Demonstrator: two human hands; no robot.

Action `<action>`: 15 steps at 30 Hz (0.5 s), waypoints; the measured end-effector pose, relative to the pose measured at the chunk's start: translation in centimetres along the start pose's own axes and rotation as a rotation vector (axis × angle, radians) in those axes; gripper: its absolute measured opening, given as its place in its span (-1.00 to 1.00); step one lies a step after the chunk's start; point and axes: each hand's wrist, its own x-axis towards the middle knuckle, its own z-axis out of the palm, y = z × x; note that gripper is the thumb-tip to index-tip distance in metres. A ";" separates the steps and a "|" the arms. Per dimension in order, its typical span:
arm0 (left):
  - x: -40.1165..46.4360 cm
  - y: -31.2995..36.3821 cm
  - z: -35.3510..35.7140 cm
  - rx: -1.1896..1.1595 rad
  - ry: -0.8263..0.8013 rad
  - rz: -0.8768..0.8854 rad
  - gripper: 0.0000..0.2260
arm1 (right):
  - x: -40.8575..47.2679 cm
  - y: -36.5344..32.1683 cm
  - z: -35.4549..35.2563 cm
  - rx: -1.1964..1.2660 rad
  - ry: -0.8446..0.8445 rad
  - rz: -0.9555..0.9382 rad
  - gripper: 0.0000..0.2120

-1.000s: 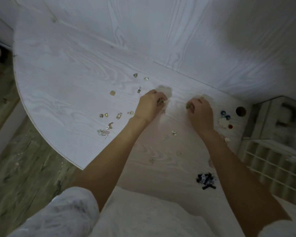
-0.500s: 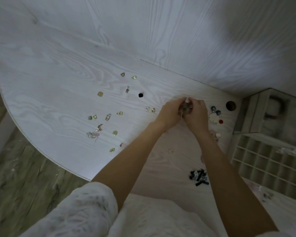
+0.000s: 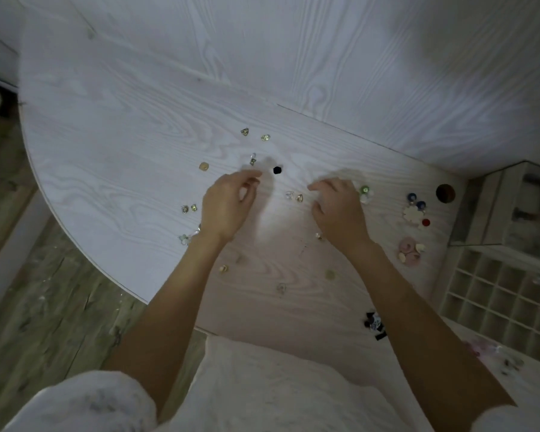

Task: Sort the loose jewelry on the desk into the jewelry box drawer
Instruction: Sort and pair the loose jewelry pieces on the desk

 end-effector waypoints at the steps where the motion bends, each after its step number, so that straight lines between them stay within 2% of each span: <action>1: 0.2 -0.9 -0.5 0.028 0.038 -0.045 -0.80 | 0.7 -0.6 0.4 0.011 -0.022 -0.011 -0.71; 6: 1.2 -4.0 -2.0 0.145 0.136 -0.194 -0.68 | 4.6 -3.2 2.5 0.054 -0.069 -0.077 -0.66; 9: 1.9 -5.5 -2.1 0.119 0.123 -0.315 -0.62 | 6.1 -3.5 3.5 0.039 -0.090 -0.082 -0.73; 12: 2.3 -6.3 -2.0 0.056 0.100 -0.377 -0.71 | 6.7 -2.9 3.6 0.058 -0.089 -0.082 -0.84; 15: 2.8 -6.4 -2.3 0.039 0.115 -0.350 -0.80 | 6.6 -2.1 3.5 0.066 -0.065 -0.070 -0.86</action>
